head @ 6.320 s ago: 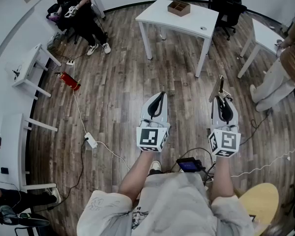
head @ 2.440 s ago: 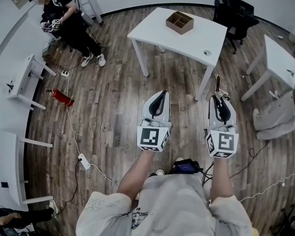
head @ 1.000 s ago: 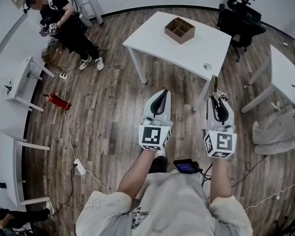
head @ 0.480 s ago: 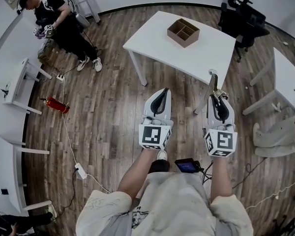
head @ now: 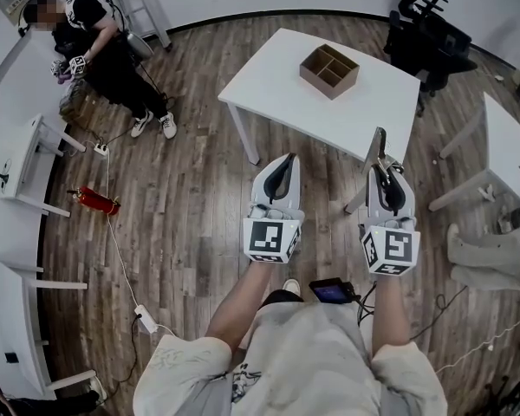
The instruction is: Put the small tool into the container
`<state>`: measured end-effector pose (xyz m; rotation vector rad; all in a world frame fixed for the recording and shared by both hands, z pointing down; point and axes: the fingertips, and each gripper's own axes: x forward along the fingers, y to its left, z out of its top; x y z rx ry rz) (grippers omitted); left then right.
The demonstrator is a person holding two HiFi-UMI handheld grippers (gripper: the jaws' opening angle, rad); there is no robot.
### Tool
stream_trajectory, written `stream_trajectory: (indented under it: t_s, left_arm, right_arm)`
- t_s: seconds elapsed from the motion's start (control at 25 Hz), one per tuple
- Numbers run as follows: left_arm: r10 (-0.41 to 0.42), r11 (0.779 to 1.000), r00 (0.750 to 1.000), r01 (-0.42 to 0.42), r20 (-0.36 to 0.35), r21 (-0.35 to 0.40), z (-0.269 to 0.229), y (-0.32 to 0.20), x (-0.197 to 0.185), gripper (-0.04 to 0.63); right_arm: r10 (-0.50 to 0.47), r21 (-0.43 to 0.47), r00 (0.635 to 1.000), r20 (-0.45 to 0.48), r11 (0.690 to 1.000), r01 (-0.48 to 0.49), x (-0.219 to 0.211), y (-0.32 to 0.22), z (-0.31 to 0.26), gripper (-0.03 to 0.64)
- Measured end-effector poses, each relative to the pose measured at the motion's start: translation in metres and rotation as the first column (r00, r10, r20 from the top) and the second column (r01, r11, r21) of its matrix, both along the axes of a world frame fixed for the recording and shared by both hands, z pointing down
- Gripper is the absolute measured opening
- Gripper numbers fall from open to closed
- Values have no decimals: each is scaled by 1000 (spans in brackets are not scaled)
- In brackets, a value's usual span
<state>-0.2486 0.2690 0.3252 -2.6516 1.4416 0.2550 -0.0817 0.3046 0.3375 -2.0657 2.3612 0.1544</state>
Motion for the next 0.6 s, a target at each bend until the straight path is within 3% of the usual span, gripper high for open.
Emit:
stream_trajectory:
  t_s: [0.28, 0.6]
  left_arm:
    - [13, 1000, 1000, -13, 4, -11, 13, -82, -5, 15]
    - [16, 1000, 1000, -16, 12, -24, 26, -174, 49, 15]
  right_arm:
    - [20, -21, 1000, 11, 1000, -20, -7, -76, 18, 94]
    - [13, -12, 1000, 21, 1000, -13, 45, -174, 24, 94]
